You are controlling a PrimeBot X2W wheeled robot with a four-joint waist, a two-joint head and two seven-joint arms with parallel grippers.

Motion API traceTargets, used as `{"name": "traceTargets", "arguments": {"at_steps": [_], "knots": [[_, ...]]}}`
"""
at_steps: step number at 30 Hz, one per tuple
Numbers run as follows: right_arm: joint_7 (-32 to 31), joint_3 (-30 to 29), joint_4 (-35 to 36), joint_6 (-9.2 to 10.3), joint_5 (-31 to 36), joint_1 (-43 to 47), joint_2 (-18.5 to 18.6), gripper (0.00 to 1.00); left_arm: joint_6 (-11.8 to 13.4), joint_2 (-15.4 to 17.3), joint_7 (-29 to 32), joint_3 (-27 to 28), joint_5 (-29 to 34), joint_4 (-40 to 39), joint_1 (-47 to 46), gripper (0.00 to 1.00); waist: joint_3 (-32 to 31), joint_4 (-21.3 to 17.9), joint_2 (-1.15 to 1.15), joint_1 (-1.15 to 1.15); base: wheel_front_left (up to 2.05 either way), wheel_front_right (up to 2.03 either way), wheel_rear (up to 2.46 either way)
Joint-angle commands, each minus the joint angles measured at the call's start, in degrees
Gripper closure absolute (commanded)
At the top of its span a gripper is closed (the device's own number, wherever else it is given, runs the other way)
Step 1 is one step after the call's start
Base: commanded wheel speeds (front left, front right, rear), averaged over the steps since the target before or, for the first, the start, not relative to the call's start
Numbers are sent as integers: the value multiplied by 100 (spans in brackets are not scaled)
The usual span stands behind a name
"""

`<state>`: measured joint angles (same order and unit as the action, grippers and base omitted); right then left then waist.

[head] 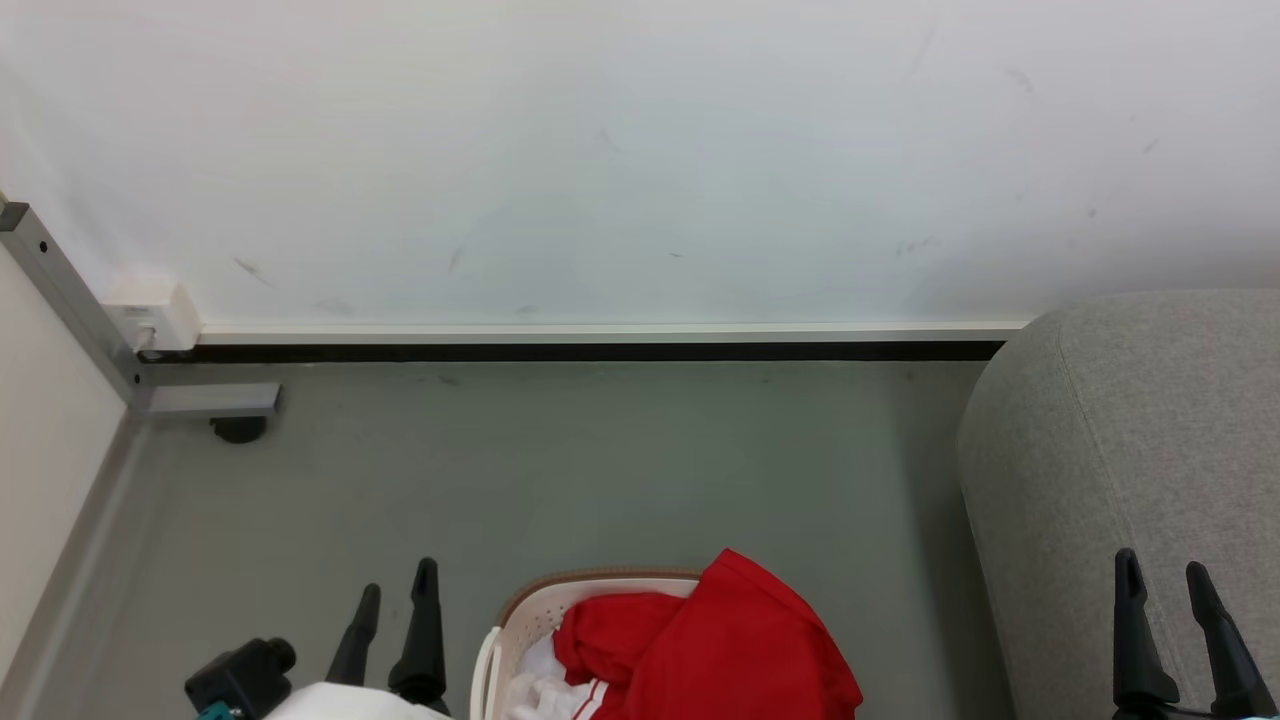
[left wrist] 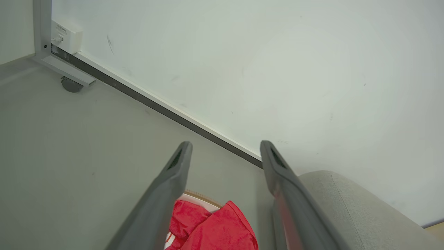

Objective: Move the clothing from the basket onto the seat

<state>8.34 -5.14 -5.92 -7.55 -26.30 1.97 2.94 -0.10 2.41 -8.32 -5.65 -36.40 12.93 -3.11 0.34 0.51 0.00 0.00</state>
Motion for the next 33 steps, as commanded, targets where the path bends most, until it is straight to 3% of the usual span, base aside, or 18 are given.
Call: {"name": "traceTargets", "arguments": {"at_steps": [1,33], "knots": [[54,7,80,7,160,19,53,0,19,49,-56,-4,132,-56,3,0,-3,0,0,0,0,0,0],[466,-20,254,10,1844,198,31,0,210,63,-469,-242,1757,-102,117,0,0,14,0,0,0,0,0]]}}
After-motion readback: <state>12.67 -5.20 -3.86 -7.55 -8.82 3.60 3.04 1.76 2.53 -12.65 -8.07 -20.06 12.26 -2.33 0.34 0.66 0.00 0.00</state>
